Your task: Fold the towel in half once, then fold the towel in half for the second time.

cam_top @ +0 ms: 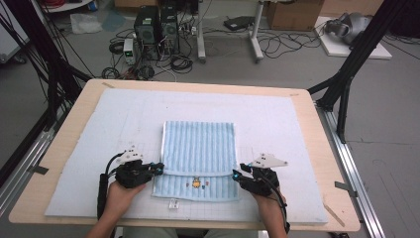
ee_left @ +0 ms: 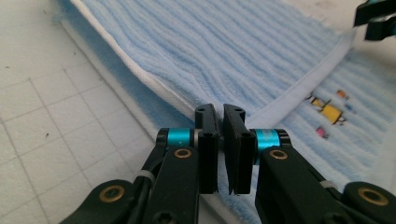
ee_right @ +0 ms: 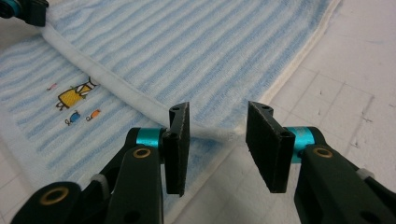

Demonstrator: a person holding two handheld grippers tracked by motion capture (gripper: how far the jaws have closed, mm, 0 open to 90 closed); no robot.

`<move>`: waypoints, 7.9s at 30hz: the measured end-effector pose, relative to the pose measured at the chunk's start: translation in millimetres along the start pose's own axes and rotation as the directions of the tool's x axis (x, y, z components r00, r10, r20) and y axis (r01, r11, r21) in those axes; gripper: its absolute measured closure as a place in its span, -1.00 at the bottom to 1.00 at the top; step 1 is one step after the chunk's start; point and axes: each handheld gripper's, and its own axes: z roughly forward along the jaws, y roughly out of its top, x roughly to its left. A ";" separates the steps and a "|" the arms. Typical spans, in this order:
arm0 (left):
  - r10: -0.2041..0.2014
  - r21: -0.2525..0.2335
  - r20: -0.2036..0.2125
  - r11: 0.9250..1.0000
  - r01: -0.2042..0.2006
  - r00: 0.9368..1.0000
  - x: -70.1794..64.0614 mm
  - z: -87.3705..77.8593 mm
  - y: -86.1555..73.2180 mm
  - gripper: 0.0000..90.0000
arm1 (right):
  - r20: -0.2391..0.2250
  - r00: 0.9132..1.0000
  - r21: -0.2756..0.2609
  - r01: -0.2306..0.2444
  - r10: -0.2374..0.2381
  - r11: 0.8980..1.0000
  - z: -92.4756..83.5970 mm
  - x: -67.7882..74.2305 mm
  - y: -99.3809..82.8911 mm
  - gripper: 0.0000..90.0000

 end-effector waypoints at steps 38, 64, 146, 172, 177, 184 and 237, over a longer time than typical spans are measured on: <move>-0.021 -0.039 0.172 0.999 0.028 0.985 -16.8 -47.7 -29.3 0.85 | -0.081 0.987 0.004 0.140 -0.139 0.990 -46.8 39.0 -21.5 0.89; -0.041 -0.125 0.052 0.991 0.047 0.998 22.4 -28.0 14.0 0.30 | -0.082 0.988 0.128 0.139 -0.129 0.982 7.3 34.4 -6.8 0.65; 0.081 -0.111 -0.044 0.990 -0.085 0.996 42.6 29.9 47.8 0.80 | -0.003 1.000 -0.011 -0.019 0.019 1.000 41.9 -32.8 57.3 0.74; 0.053 0.062 -0.233 0.997 -0.039 0.971 74.0 87.6 67.5 0.93 | 0.089 0.990 0.084 -0.114 0.107 0.990 87.9 -74.8 64.2 0.58; 0.004 -0.011 -0.169 1.000 -0.006 0.986 79.4 75.6 67.8 0.57 | 0.109 0.989 0.034 -0.108 0.104 0.994 67.6 -80.5 62.7 0.21; -0.038 -0.182 -0.017 0.983 0.034 0.999 73.2 49.7 71.1 -0.03 | 0.133 0.988 -0.040 -0.070 0.075 0.997 35.4 -77.4 63.3 -0.43; -0.010 -0.130 -0.095 0.991 -0.003 0.995 88.8 36.4 77.4 -0.36 | 0.070 0.997 -0.110 0.022 -0.014 0.994 -7.4 -57.1 54.8 -0.76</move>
